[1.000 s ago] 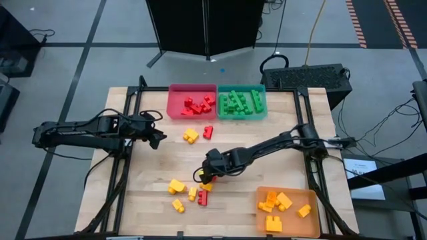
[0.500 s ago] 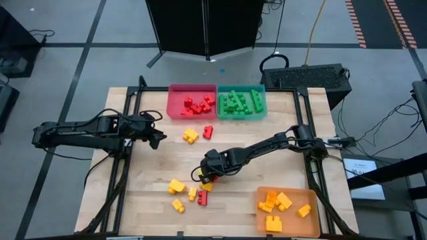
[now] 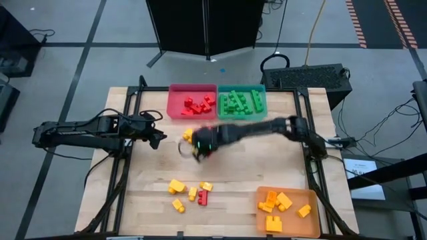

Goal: Sort blocks
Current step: Put the red game piece into the red bin

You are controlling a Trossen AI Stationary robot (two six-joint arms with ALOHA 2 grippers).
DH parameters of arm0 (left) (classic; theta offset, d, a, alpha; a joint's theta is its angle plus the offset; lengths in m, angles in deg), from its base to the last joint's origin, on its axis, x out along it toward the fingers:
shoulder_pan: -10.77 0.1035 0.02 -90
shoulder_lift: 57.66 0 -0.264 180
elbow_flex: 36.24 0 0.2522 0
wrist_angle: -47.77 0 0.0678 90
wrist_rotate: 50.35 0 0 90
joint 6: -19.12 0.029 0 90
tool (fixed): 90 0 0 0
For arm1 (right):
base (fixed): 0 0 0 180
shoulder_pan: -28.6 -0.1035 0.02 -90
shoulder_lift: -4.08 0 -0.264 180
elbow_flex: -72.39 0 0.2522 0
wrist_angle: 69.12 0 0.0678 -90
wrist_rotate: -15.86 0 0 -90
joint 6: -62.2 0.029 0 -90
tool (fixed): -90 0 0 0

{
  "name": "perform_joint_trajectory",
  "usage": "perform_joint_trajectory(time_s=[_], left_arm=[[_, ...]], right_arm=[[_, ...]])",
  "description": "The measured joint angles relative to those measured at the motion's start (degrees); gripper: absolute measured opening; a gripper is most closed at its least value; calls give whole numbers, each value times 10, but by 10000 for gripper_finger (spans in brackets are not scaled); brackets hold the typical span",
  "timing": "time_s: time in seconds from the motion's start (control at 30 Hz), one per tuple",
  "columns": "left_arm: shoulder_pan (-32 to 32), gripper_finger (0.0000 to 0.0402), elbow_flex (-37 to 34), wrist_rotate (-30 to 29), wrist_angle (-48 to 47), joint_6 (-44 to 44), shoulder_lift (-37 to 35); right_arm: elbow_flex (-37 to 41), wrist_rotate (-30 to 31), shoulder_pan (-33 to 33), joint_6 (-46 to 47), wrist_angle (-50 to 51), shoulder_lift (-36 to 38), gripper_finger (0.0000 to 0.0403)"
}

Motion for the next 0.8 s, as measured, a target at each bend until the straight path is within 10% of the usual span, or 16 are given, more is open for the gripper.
perform_joint_trajectory(time_s=[0.6,0.8], left_arm=[[0,153,0,-17,0,2,1],[0,153,0,-17,0,3,1]], right_arm=[[-139,9,241,-187,-58,-23,145],[-139,-5,239,-248,-94,-47,291]])
